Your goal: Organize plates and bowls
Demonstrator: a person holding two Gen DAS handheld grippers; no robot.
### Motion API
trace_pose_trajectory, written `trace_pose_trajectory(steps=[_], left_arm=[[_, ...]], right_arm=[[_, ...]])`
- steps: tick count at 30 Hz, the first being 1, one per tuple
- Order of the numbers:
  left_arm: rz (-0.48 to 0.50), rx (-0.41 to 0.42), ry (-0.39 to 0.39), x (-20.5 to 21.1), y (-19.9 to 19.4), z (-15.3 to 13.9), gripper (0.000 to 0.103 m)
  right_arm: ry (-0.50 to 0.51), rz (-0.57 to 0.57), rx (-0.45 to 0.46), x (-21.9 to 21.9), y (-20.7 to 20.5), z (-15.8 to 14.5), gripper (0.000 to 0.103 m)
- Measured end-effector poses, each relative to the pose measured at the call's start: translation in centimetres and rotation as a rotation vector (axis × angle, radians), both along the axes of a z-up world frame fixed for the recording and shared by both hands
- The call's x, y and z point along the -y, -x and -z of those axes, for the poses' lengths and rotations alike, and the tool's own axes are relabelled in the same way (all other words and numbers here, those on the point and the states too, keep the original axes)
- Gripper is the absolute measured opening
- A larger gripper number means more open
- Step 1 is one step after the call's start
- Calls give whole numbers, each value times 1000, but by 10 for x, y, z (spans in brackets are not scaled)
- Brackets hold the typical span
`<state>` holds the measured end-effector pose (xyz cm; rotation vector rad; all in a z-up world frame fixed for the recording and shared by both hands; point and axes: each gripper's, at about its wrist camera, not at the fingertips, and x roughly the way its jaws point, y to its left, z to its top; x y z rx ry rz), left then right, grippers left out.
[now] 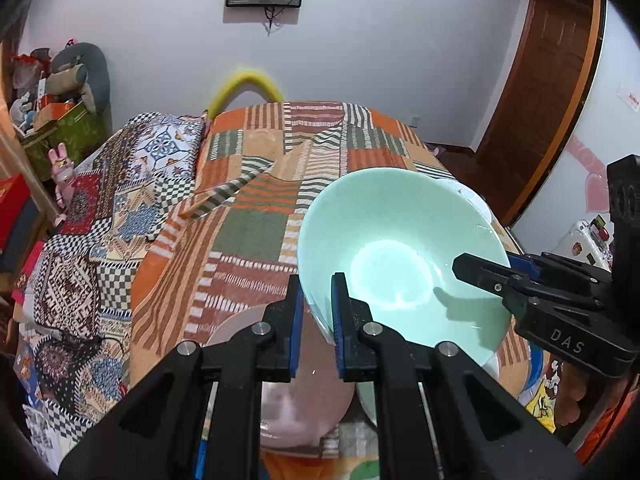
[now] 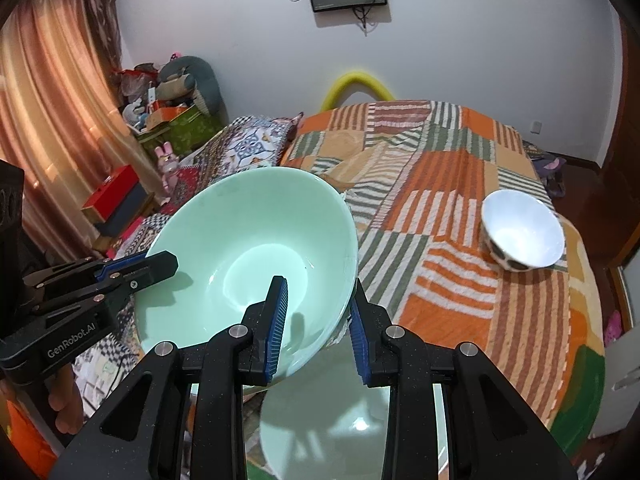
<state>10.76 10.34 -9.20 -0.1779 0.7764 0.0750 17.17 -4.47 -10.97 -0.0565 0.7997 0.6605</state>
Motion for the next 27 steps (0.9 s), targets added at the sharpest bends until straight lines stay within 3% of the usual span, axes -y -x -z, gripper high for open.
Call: trace_pose_trajectory(steps=[12, 21, 27], left_arm=[[-73, -30, 27, -33, 32, 21, 11], [-124, -90, 60, -55, 41, 55, 11], [-147, -132, 35, -58, 44, 81, 11]], right_arm=[[20, -83, -45, -34, 19, 21, 27], [64, -123, -102, -56, 29, 47, 27], [99, -138, -143, -66, 32, 65, 27]])
